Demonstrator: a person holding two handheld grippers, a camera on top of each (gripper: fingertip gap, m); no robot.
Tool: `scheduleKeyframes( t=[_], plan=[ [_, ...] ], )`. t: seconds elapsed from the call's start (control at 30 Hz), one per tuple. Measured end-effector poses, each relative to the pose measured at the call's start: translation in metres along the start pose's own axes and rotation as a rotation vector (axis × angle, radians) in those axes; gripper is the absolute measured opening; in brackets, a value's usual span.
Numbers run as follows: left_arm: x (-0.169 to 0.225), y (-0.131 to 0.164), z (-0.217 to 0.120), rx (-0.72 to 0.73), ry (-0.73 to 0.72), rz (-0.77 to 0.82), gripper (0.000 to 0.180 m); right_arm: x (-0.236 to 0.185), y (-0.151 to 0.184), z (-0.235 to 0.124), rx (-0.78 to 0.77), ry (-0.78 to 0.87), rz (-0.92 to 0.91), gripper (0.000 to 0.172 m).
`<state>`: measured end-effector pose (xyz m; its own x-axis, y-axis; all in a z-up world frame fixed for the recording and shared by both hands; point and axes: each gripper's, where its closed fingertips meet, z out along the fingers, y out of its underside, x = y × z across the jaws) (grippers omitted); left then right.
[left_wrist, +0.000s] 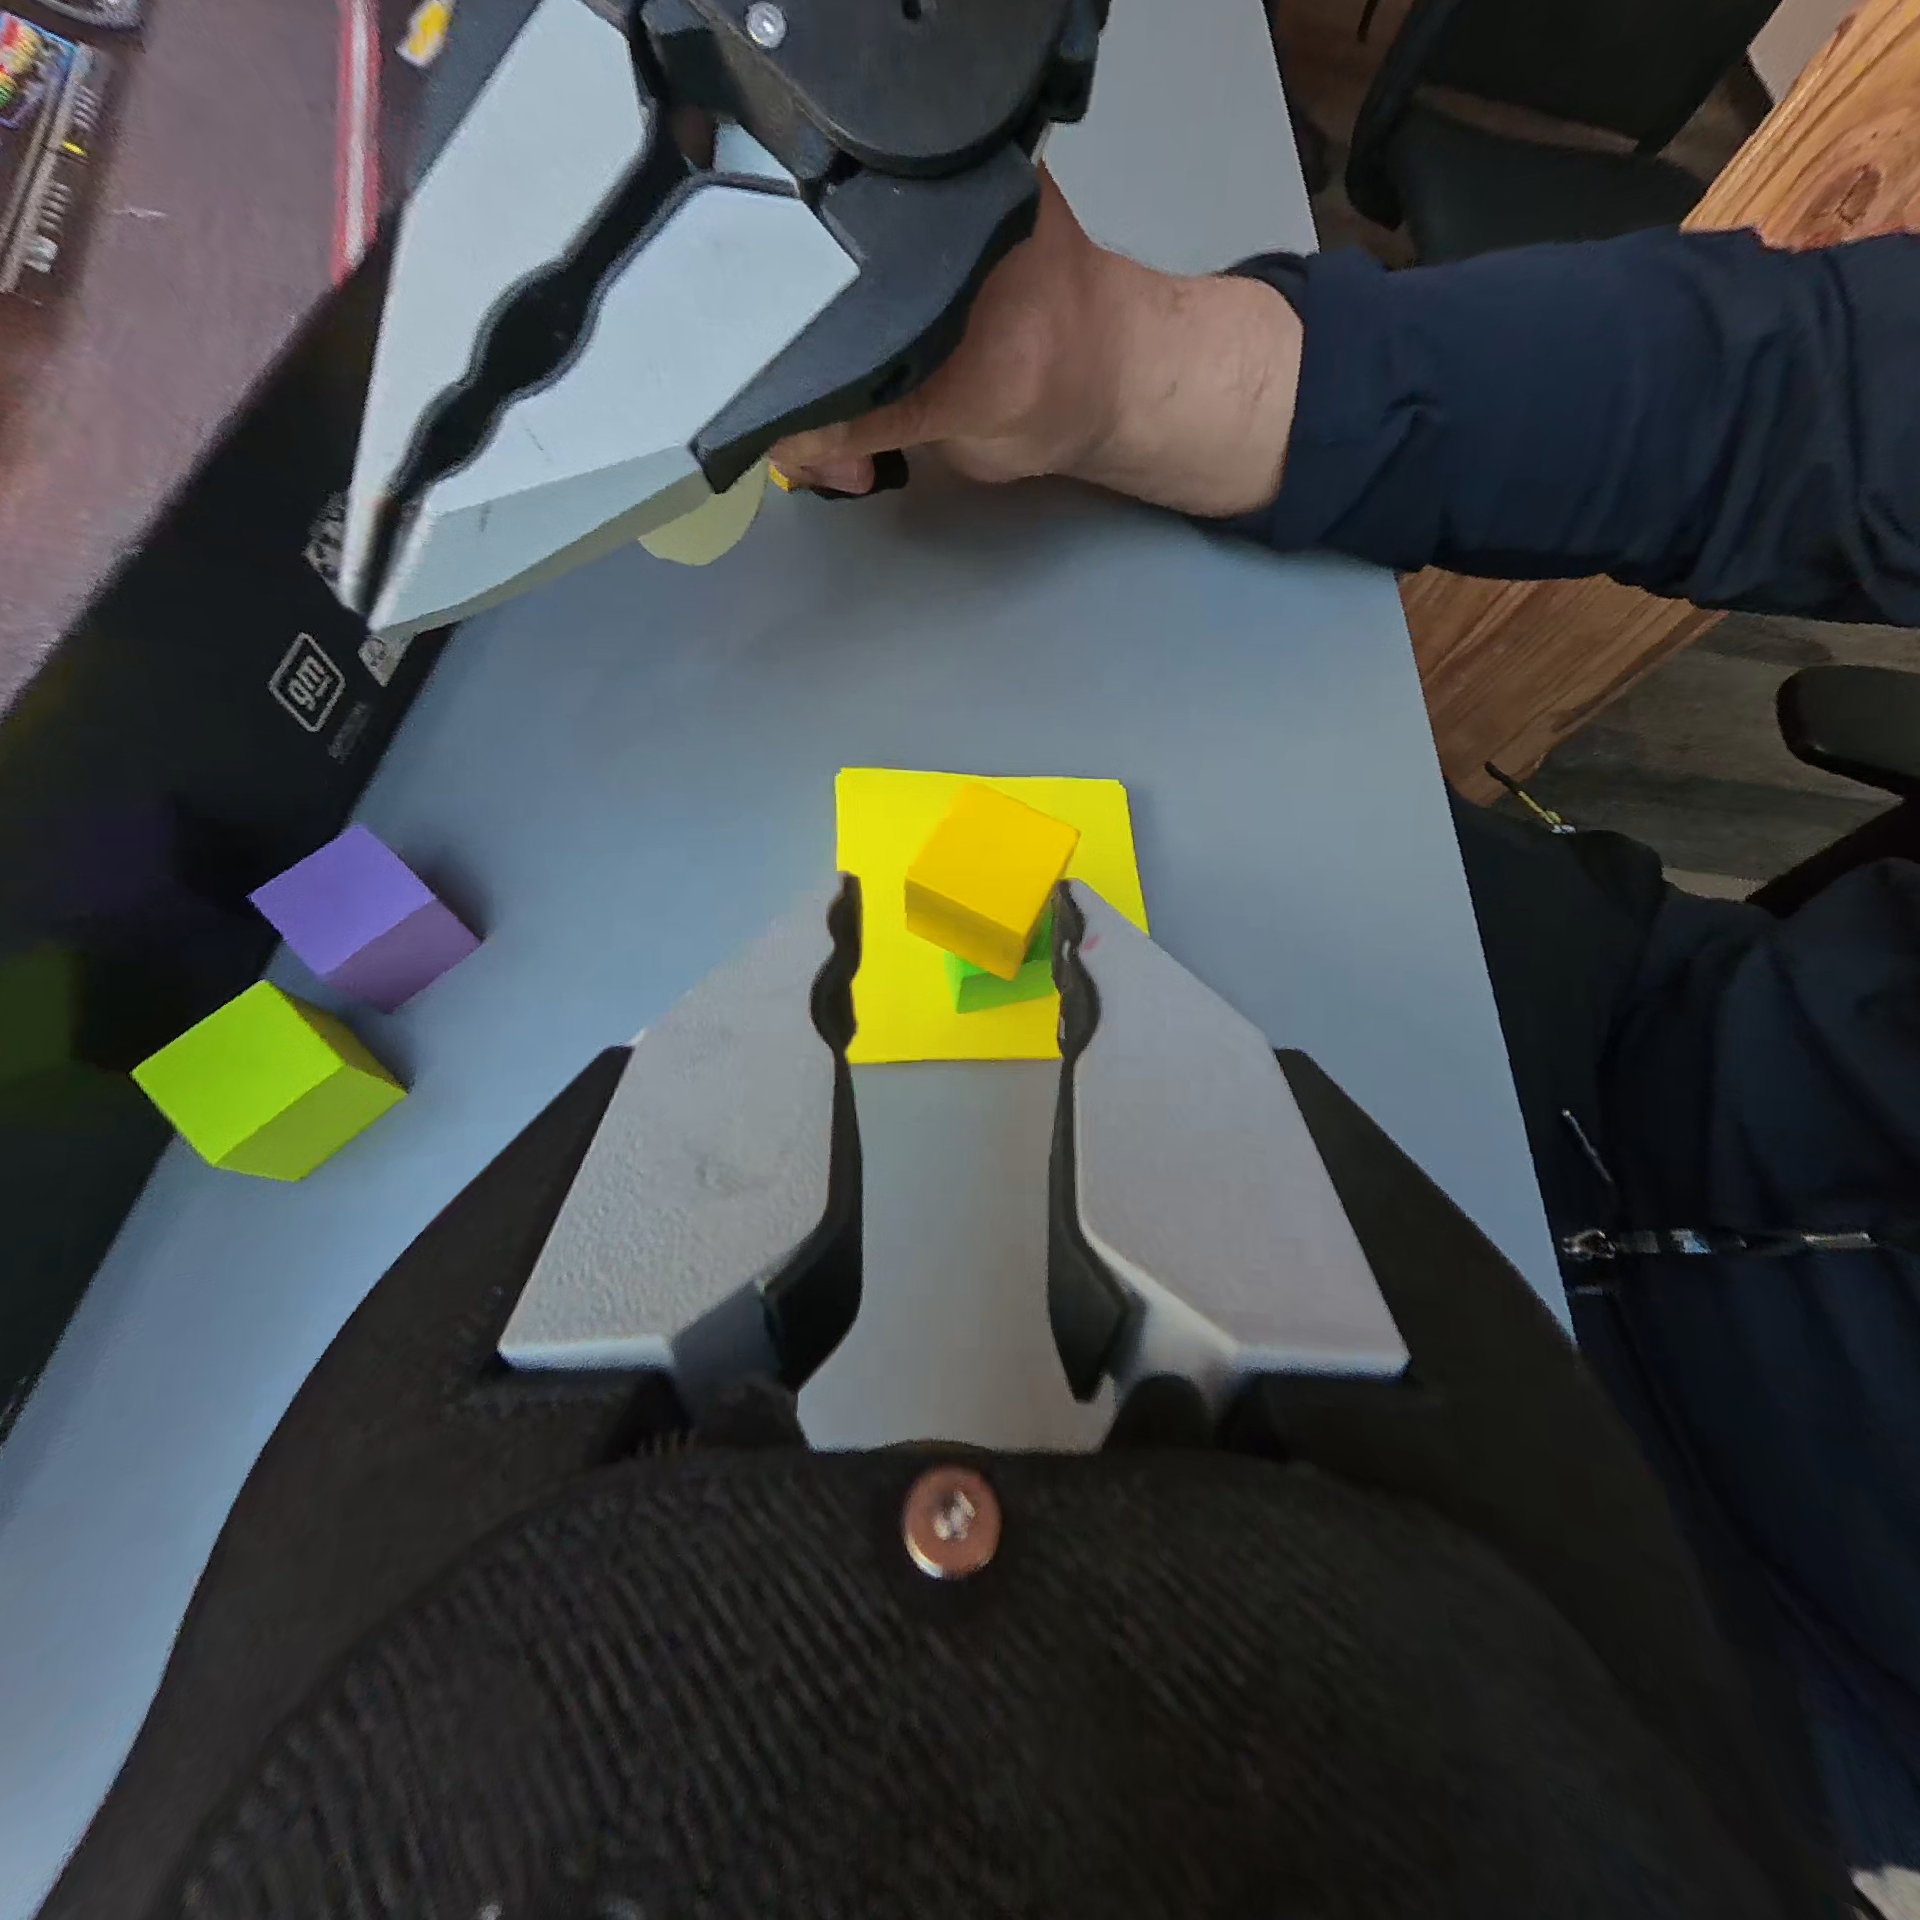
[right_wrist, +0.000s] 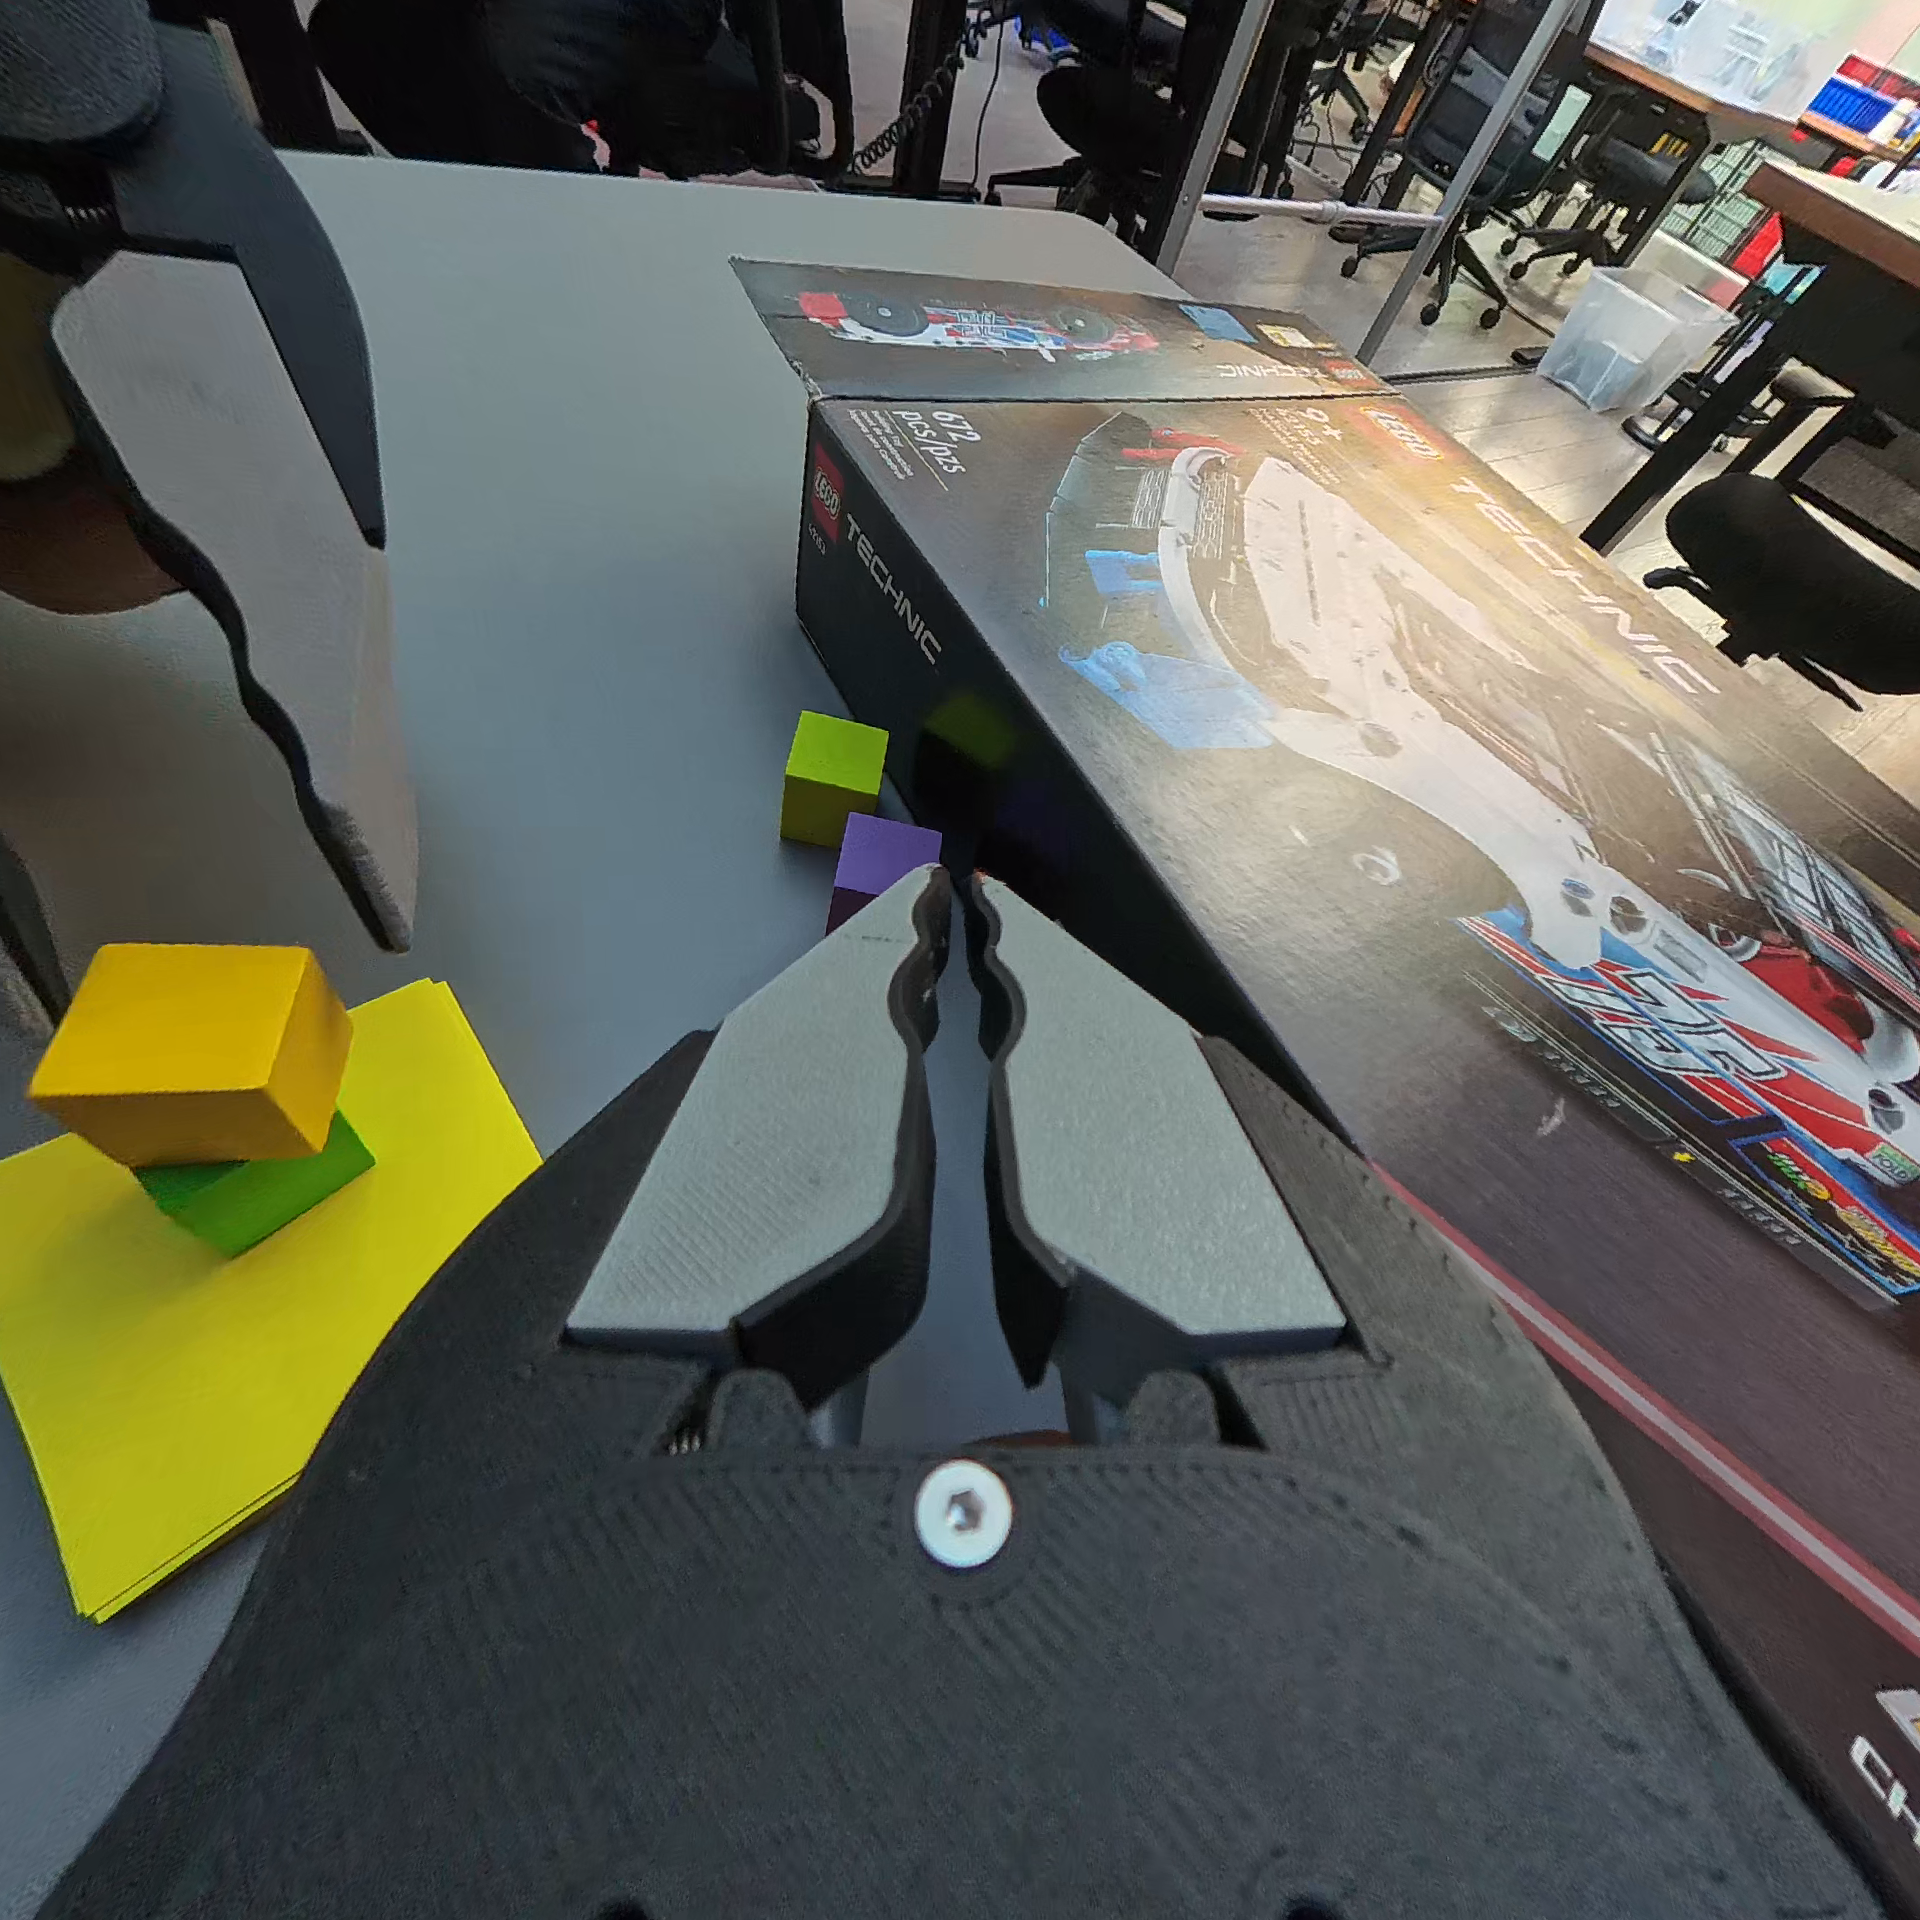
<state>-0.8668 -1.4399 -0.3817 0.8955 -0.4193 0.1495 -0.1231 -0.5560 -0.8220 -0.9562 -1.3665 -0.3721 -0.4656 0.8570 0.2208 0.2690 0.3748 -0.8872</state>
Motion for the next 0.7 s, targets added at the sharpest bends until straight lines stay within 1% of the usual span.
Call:
scheduleKeyframes(
  t=[0.07,0.17,0.23,0.37,0.4,0.43,0.47,0.53,0.6,0.7],
  plan=[
    [-0.004,-0.008,-0.008,0.054,0.003,-0.022,0.035,0.0,-0.001,0.0,0.005,0.0,0.003,0.0],
    [-0.001,-0.014,-0.017,0.112,0.076,-0.074,0.037,0.0,-0.001,0.0,0.004,-0.002,0.003,0.0],
    [0.001,-0.006,-0.014,0.072,0.121,-0.106,0.039,-0.001,-0.001,0.0,0.001,-0.003,-0.001,0.0],
    [-0.007,0.012,0.0,-0.011,0.077,-0.099,0.048,-0.002,-0.001,0.0,0.0,-0.002,-0.007,0.0],
    [-0.006,0.014,0.004,-0.02,0.08,-0.102,0.047,-0.001,-0.001,0.0,0.001,-0.001,-0.007,0.0],
    [-0.005,0.017,0.008,-0.037,0.084,-0.101,0.039,-0.001,-0.001,0.0,0.002,-0.001,-0.006,0.0],
    [-0.004,0.022,0.011,-0.065,0.078,-0.092,0.035,-0.001,-0.001,0.0,0.002,-0.001,-0.006,0.0],
    [-0.007,0.029,0.017,-0.112,0.036,-0.048,0.03,-0.001,-0.001,0.0,0.001,-0.001,-0.006,0.0],
    [-0.005,0.033,0.02,-0.139,0.025,-0.013,0.029,-0.002,-0.001,0.0,-0.001,-0.004,-0.008,0.0],
    [-0.002,0.034,0.02,-0.151,0.024,-0.002,0.031,-0.004,0.001,0.001,-0.008,-0.017,-0.011,0.0]
  ],
)
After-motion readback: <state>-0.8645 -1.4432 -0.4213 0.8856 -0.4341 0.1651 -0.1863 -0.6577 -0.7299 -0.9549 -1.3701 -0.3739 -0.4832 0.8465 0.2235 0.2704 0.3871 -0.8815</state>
